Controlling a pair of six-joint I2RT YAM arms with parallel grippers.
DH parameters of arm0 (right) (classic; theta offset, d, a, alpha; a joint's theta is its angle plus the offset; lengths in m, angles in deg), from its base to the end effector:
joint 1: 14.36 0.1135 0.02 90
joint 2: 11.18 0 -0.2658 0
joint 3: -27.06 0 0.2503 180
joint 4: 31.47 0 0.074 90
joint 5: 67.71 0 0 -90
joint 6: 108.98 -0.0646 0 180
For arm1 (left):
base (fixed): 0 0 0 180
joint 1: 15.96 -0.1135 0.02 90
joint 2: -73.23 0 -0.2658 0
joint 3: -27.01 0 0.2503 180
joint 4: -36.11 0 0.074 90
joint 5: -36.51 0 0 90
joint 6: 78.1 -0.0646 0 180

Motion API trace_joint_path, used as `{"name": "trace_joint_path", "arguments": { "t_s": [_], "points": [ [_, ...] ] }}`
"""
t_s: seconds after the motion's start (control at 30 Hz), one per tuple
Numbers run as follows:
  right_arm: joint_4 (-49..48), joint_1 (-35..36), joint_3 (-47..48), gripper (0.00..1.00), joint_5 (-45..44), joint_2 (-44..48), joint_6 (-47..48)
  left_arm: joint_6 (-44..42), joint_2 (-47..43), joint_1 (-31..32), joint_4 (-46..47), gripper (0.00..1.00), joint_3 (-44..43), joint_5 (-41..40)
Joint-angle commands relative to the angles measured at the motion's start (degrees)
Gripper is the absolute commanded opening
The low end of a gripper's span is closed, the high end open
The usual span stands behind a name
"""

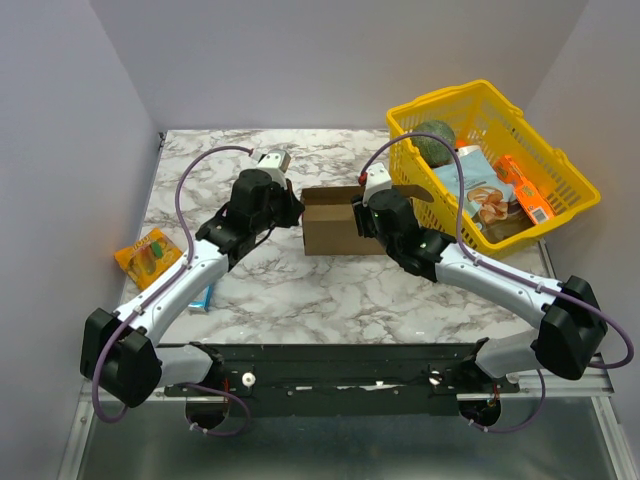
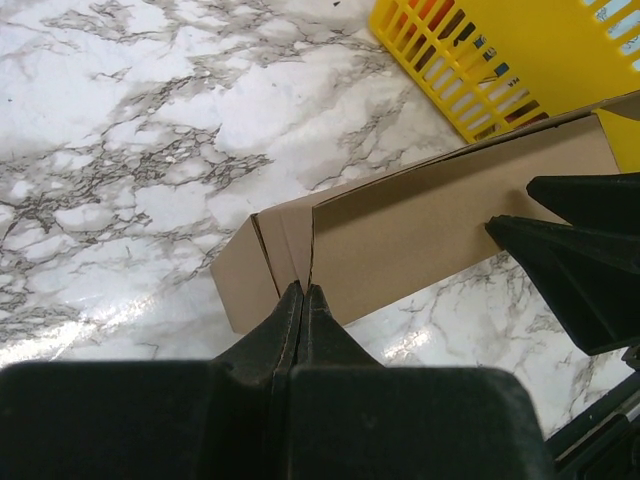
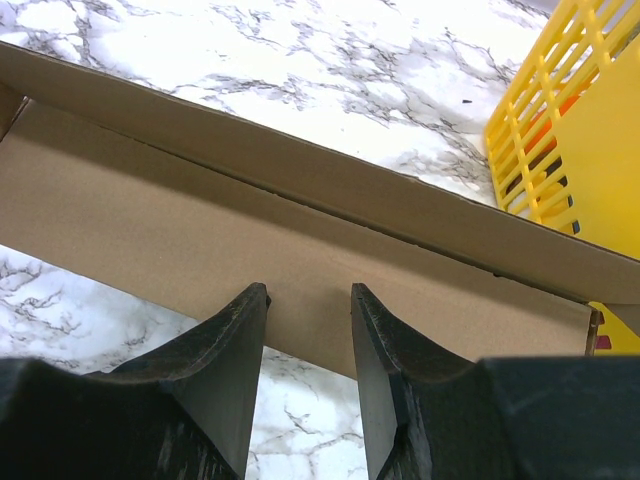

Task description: Fold the paper box

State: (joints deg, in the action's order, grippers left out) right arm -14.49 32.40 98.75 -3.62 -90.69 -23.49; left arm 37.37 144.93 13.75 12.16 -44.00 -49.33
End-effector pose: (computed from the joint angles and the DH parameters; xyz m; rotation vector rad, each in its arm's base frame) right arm 0.2531 0.2280 0.2854 -0.4328 1.9117 0.1344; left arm 0.2692 -0.1590 0.3051 0.1246 2.0635 -0.6805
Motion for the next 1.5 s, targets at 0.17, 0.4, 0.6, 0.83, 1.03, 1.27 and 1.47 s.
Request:
{"name": "trace_joint_path", "arguments": {
  "t_s": [0.17,0.4,0.6,0.83,1.03,1.27,1.47],
  "points": [
    [8.84,0.35,-2.19,0.48,1.57,-3.29,-0.67,2.39,1.16,-0.53,-8.55,0.00,-0.68,6.82],
    [8.93,0.35,-2.28,0.48,1.57,-3.29,-0.67,2.21,2.04,-1.50,-8.46,0.00,-2.62,6.82],
    [9.01,0.35,-2.28,0.48,1.65,-3.29,-0.67,2.12,2.30,-2.12,-8.37,0.00,-3.67,6.82],
    [8.93,0.35,-2.19,0.48,1.65,-3.38,-0.59,1.68,3.00,-3.00,-8.55,0.00,-5.61,7.35],
    [9.01,0.26,-2.19,0.48,1.57,-3.38,-0.58,2.47,3.18,-3.35,-7.93,0.00,-6.57,8.66],
    [9.01,0.35,-2.01,0.48,1.74,-3.64,-0.50,5.11,3.71,-3.61,-4.78,0.00,-6.58,11.56],
    [9.01,0.26,-2.01,0.48,1.74,-3.73,-0.50,7.39,4.41,-3.61,-1.87,0.00,-5.79,13.33]
  ]
}}
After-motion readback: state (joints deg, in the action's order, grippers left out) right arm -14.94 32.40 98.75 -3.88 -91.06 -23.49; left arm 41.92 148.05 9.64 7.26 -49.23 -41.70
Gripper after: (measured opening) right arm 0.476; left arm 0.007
